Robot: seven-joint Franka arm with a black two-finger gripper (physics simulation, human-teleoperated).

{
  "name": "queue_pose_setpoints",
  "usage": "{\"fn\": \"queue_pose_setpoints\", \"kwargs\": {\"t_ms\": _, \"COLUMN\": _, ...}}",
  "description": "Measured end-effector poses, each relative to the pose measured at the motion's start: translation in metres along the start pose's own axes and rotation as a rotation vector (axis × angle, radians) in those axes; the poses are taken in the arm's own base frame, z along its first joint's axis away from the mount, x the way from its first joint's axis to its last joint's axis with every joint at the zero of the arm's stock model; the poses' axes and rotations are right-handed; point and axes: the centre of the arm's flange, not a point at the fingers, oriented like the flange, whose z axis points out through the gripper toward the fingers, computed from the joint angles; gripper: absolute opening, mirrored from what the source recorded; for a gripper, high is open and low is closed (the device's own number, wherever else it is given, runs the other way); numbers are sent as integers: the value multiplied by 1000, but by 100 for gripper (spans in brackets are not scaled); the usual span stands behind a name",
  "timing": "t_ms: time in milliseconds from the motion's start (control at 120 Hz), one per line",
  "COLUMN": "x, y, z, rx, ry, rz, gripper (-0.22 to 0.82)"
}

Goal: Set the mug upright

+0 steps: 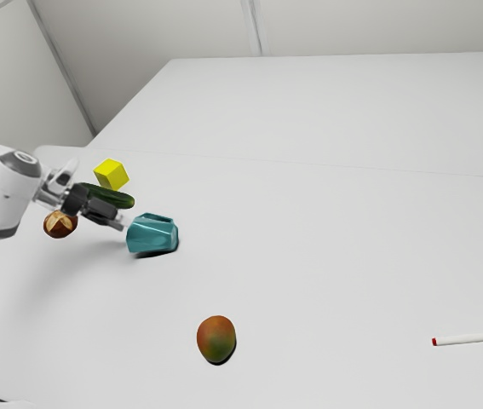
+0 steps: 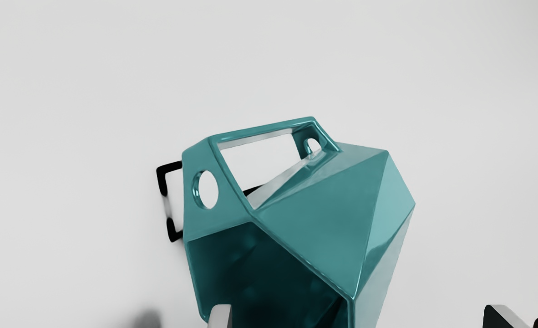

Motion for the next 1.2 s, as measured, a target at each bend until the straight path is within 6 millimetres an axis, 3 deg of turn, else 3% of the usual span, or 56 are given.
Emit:
{"fn": "queue_pose_setpoints", "kwargs": {"t_ms": 425, "x": -4, "y": 0, "z": 30, "rx": -123, "ry": 25, "rz": 62, "gripper": 58}}
{"fn": "queue_pose_setpoints", "kwargs": {"t_ms": 650, "x": -4, "y": 0, "z": 35, "rx": -156, "ry": 26, "rz": 89, "gripper": 25}}
{"fn": "queue_pose_setpoints", "kwargs": {"t_ms": 808, "x": -4, "y": 3, "z": 33, "rx": -167, "ry": 26, "rz": 108, "gripper": 7}}
{"fn": "queue_pose_setpoints", "kwargs": {"t_ms": 975, "x": -3, "y": 5, "z": 32, "rx": -176, "ry": 26, "rz": 123, "gripper": -8}}
{"fn": "queue_pose_setpoints", "kwargs": {"t_ms": 1200, "x": -3, "y": 7, "z": 32, "rx": -181, "ry": 26, "rz": 140, "gripper": -15}}
